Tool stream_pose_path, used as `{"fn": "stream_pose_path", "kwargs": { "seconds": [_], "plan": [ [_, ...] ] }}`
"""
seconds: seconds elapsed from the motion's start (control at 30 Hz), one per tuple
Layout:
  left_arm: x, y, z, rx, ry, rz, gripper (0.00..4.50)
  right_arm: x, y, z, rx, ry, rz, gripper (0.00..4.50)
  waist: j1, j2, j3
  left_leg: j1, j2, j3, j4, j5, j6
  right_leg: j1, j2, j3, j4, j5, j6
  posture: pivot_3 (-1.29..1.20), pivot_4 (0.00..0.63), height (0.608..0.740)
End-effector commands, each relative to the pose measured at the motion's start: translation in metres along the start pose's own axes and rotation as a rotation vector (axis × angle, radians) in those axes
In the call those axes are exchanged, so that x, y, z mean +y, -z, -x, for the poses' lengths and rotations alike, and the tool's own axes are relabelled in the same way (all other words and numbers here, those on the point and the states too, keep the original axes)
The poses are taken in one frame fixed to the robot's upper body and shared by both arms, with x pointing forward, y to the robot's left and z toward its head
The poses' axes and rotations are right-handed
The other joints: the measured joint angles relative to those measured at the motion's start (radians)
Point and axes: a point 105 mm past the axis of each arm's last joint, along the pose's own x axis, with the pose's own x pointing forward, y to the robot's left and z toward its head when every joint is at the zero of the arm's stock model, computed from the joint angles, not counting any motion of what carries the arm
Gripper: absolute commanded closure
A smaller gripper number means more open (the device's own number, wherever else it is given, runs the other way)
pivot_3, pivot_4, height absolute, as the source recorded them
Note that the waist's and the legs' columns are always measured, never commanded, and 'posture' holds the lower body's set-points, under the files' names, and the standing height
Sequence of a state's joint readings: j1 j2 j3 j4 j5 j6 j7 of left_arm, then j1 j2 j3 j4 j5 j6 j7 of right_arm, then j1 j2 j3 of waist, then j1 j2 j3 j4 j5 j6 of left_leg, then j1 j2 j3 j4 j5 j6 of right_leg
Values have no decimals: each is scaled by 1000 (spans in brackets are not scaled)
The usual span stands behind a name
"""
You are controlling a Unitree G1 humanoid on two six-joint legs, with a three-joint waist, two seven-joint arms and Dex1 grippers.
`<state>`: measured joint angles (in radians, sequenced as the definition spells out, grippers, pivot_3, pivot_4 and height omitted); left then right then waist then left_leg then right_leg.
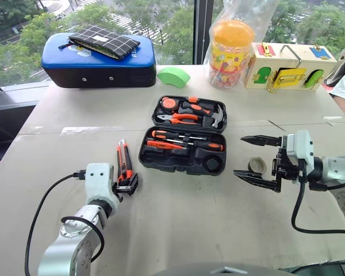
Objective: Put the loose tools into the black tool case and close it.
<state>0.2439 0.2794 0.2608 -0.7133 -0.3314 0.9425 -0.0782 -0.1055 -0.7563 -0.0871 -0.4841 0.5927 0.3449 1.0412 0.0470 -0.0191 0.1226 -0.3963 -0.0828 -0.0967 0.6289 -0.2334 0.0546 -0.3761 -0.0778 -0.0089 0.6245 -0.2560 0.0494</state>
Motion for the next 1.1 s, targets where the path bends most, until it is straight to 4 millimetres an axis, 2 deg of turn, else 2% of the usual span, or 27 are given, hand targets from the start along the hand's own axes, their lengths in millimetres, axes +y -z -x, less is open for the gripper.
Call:
{"fn": "stream_pose_path", "kwargs": {
  "seconds": [0.03, 0.07, 0.1, 0.13, 0.2, 0.27, 0.33, 0.43, 0.47, 0.5, 0.6, 0.7, 0.83, 0.97, 1.1],
  "plan": [
    [-3, 10, -10, 29, 6, 19, 533, 1, -8, 1, -7, -22, 36, 0, 2, 1, -1, 0, 0, 0, 0, 0, 0, 0, 0, 0, 0, 0, 0, 0, 150, 740],
    [-3, 11, -11, 29, 7, 28, 747, 1, -8, 1, -5, -22, 36, 0, 2, 1, -1, 0, 0, 0, 0, 0, 0, 0, 0, 0, 0, 0, 0, 0, 150, 740],
    [-1, 10, -12, 15, 3, 28, 1253, 1, -8, 2, -2, -20, 37, 0, 3, 2, -2, 0, 0, 0, 0, 0, 0, 0, 0, 0, 0, 0, 0, 0, 150, 740],
    [0, 7, -12, -6, 3, 31, 1472, 1, -8, 2, -1, -18, 37, 0, 4, 3, -2, 0, 0, 0, 0, 0, 0, 0, 0, 0, 0, 0, 0, 0, 150, 740],
    [3, -4, -10, -80, 14, 72, 2227, 2, -8, 3, 2, -13, 36, 0, 8, 3, -2, 0, 0, 1, 1, 0, 0, 0, -1, 0, 0, 0, 0, 0, 150, 740],
    [5, -29, -9, -202, 84, 94, 2839, 2, -8, 4, 3, 1, 32, 0, 12, 1, -2, 0, 0, 0, 1, 0, 0, 0, -1, 0, 0, 0, 0, 0, 150, 740],
    [-5, -60, -4, -301, 301, 108, 2839, 5, -7, 4, 2, 16, 27, 0, 18, -1, 0, -1, 0, 0, 1, 0, 0, 0, -1, 0, 0, 0, 0, 0, 150, 740],
    [-14, -94, 0, -316, 589, -86, 2839, 8, -7, 6, 3, 45, 21, 0, 21, -2, 2, -2, 0, -3, 1, 0, -1, -1, 0, -3, 0, 0, 0, 0, 150, 740],
    [-18, -102, 0, -303, 682, -136, 2839, 9, -7, 8, 6, 55, 19, 0, 20, -1, 3, -3, 0, -4, 0, 1, -1, -2, 1, -4, 0, 0, -1, 0, 150, 740],
    [-24, -106, 0, -290, 781, -267, 2839, 10, -7, 9, 10, 68, 18, 0, 18, 1, 3, -2, 0, -3, 0, 1, -1, -2, 1, -3, 0, 0, -1, 0, 150, 740],
    [-32, -105, -3, -216, 1015, -522, 2839, 13, -9, 13, 16, 96, 16, 0, 13, 2, 4, -1, -2, 2, -1, 0, 0, -1, -1, 1, -2, 0, -1, 0, 150, 740],
    [-36, -107, -23, -178, 1175, -780, 2839, 17, -10, 19, 29, 128, 14, 0, 15, 2, 5, 0, -2, 5, -4, 0, 0, -1, -2, 4, -4, 0, 0, 0, 150, 740],
    [-45, -105, -52, -109, 1299, -1003, 2839, 25, -14, 29, 53, 175, 16, 0, 18, -1, 4, -1, 0, 4, -6, 0, 0, -3, -1, 2, -5, 0, -1, 0, 150, 740],
    [-51, -100, -64, -82, 1347, -1116, 2839, 33, -16, 35, 76, 201, 9, 0, 4, -3, 4, -2, 0, 4, -6, 2, 7, -3, -1, 2, -7, 0, 0, 0, 150, 740],
    [-59, -96, -68, -65, 1389, -1157, 2839, 36, -16, 39, 90, 232, 7, 0, -9, -5, 5, -2, 0, 4, -6, 1, 8, -3, -1, 2, -7, 2, 4, 0, 150, 740]
  ]
}}
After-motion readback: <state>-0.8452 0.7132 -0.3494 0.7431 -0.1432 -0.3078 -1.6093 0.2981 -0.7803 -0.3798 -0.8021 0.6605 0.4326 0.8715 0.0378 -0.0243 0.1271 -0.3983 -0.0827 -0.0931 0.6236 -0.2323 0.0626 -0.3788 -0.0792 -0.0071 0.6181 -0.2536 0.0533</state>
